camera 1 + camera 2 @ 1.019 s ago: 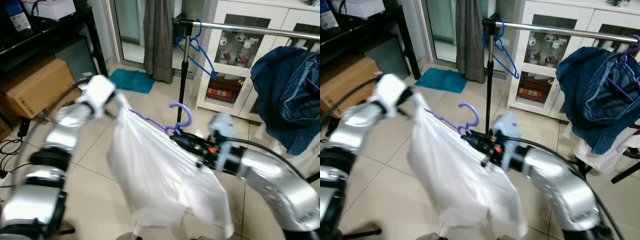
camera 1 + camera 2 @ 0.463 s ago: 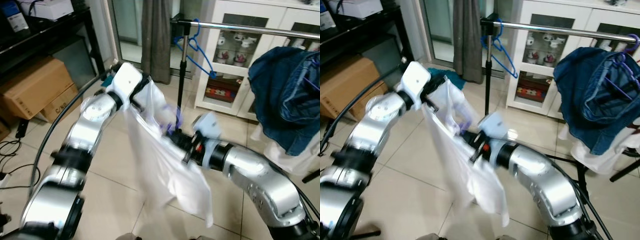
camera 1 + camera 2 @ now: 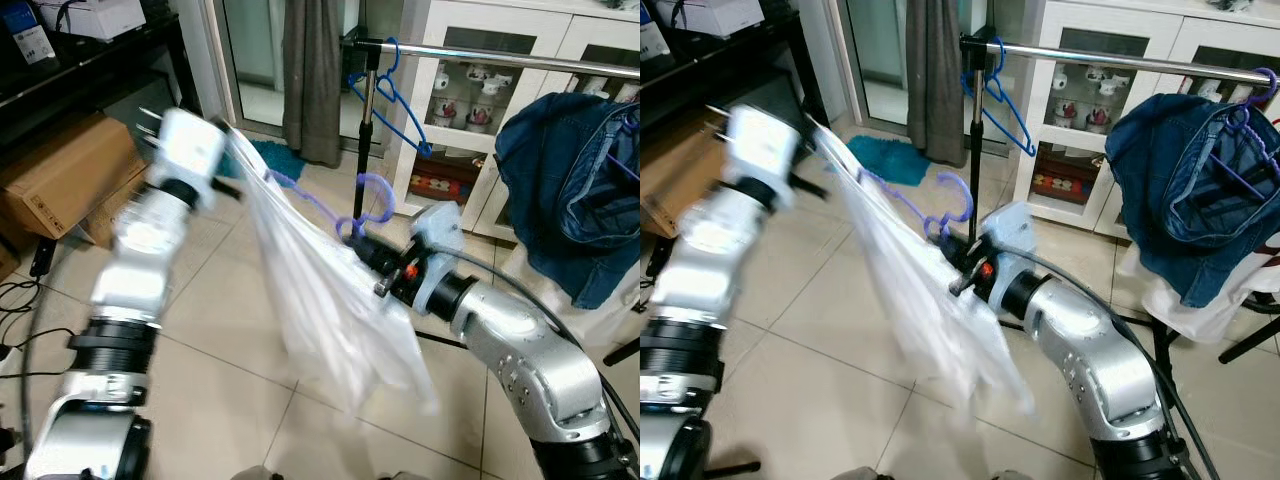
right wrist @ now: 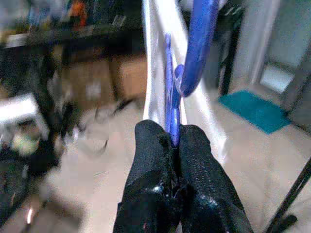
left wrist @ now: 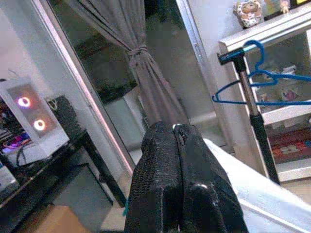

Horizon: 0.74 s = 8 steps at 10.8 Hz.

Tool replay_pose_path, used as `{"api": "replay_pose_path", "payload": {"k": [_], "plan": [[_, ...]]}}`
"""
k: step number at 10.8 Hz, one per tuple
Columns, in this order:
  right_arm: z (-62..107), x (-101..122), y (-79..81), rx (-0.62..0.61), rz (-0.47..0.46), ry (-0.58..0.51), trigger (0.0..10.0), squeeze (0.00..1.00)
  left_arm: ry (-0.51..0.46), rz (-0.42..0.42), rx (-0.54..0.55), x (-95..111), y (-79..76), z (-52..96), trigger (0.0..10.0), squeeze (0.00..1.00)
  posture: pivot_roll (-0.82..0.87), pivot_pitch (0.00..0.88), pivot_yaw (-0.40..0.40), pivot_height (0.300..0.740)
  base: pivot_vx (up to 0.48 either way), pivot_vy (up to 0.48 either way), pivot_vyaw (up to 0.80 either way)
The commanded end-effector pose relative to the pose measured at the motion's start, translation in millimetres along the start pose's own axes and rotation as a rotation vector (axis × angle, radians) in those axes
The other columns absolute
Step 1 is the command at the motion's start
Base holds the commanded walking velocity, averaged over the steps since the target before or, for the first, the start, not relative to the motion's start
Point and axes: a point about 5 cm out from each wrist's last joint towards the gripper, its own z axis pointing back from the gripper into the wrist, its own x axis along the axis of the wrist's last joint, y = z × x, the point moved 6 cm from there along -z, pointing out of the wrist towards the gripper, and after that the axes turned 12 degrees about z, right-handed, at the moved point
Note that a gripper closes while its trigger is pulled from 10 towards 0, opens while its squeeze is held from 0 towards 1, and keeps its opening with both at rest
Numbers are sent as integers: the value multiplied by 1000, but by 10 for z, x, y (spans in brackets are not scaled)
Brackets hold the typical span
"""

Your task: Hang hanger

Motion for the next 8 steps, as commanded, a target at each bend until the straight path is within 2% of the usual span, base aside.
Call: {"api": "replay_pose_path", "payload": {"k": [1, 4, 6, 8], "plan": [[-5, -94, 77, 40, 10, 44, 0, 0, -23, -4, 6, 126, 81, -22, 0, 0, -98, 0, 35, 740, 0, 0, 0], [156, -192, 248, 158, 19, 76, 0, 0, 91, -95, -3, -24, 365, -55, 0, 0, -101, 0, 41, 740, 0, 0, 0], [257, 1, 76, 94, -49, -30, 0, 0, 199, -144, 27, -250, 628, 28, 0, 0, -111, 0, 49, 740, 0, 0, 0], [343, 183, 172, 175, -62, -123, 0, 0, 269, -156, 60, -460, 792, 132, 0, 0, -115, 0, 52, 740, 0, 0, 0]]}}
